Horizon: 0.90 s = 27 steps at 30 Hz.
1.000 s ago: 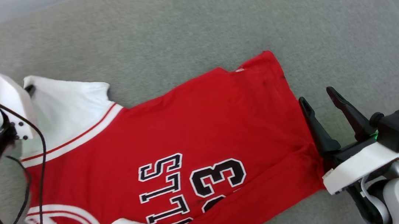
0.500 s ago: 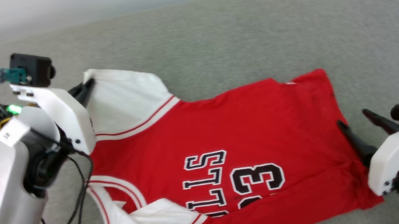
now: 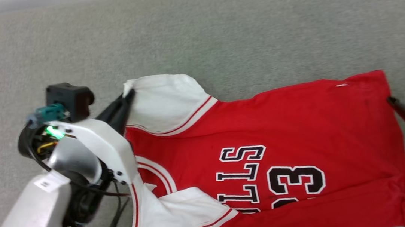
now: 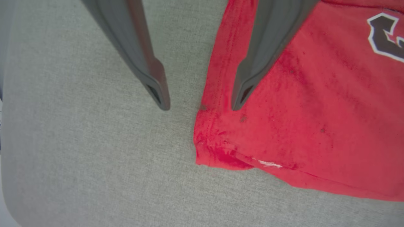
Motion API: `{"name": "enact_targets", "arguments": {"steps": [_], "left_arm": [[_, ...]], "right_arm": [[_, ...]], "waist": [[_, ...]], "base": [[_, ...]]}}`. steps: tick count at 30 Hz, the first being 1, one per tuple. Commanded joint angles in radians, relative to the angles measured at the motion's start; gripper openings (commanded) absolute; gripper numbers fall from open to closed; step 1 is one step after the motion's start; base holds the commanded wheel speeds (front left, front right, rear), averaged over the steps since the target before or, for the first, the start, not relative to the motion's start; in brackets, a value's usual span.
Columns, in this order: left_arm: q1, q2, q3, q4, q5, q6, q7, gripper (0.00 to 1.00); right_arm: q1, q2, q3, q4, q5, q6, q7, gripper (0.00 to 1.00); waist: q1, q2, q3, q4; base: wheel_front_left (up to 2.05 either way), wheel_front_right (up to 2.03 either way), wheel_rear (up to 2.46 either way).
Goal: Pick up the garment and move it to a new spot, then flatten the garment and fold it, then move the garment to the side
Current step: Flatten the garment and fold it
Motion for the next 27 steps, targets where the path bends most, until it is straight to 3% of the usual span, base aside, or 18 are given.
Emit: {"name": "enact_targets", "arguments": {"steps": [1, 15, 16, 17, 18, 27], "left_arm": [[0.014, -0.011, -0.010, -0.014, 0.009, 0.000, -0.013, 0.00], [0.018, -0.070, -0.057, -0.012, 0.030, -0.012, -0.091, 0.00], [0.015, -0.071, -0.058, -0.007, 0.030, -0.016, -0.093, 0.00], [0.015, -0.071, -0.058, -0.007, 0.030, -0.016, -0.093, 0.00], [0.013, -0.073, -0.058, -0.001, 0.031, -0.016, -0.098, 0.00], [0.031, -0.065, -0.042, 0.060, 0.020, -0.026, -0.142, 0.00]], "right_arm": [[-0.042, -0.020, 0.009, 0.025, 0.008, -0.001, 0.022, 1.00], [-0.164, -0.042, 0.101, 0.236, -0.012, -0.001, 0.048, 1.00], [-0.160, -0.040, 0.105, 0.251, -0.009, -0.001, 0.050, 0.38], [-0.160, -0.040, 0.105, 0.251, -0.009, -0.001, 0.050, 0.38], [-0.156, -0.038, 0.107, 0.264, -0.008, -0.001, 0.048, 0.00], [-0.180, -0.025, 0.069, 0.308, 0.007, -0.001, -0.059, 0.00]], "waist": [[0.0000, 0.0000, 0.030, 0.030], [0.0000, 0.0000, 0.086, 0.103], [0.0000, 0.0000, 0.086, 0.105], [0.0000, 0.0000, 0.086, 0.105], [0.0000, 0.0000, 0.086, 0.106], [0.0000, 0.0000, 0.041, 0.085]], "base": [[0.00, 0.00, 0.00], [0.00, 0.00, 0.00], [0.00, 0.00, 0.00], [0.00, 0.00, 0.00], [0.00, 0.00, 0.00], [0.00, 0.00, 0.00]]}}
